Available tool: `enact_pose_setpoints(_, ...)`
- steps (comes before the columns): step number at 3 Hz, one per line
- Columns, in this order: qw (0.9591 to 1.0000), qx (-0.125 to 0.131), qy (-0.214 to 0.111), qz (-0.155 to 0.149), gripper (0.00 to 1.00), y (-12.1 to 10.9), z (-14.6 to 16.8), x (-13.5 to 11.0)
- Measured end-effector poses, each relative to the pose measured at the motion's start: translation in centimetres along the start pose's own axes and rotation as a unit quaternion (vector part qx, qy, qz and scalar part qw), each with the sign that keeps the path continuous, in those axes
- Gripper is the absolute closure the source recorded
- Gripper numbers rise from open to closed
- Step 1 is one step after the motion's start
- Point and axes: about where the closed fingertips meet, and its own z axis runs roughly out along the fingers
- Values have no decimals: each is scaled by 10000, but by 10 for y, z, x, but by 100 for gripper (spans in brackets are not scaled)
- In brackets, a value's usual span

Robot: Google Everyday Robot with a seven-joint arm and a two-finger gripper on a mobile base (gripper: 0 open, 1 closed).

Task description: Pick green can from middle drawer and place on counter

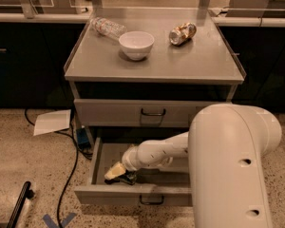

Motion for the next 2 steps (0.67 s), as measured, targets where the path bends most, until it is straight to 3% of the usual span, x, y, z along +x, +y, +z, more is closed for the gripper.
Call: enact_pose_setpoints(2, 9996, 234, 155, -26, 0, 1, 7, 14)
